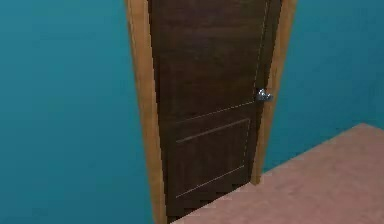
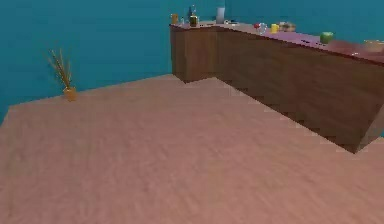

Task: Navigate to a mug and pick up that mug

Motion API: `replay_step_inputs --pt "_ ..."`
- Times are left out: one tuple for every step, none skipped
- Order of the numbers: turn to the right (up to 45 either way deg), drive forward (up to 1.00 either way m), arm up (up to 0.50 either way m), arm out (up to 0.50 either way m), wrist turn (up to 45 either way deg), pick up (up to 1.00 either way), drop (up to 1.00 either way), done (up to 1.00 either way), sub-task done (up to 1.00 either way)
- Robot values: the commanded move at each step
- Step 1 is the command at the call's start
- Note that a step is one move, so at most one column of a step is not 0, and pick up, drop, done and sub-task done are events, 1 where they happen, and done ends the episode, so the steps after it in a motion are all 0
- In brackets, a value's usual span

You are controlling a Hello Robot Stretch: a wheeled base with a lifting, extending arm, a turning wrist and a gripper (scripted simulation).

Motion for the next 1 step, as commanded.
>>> replay_step_inputs --pt "45.0 0.00 0.00 0.00 0.0 0.00 0.00 0.00 0.00"
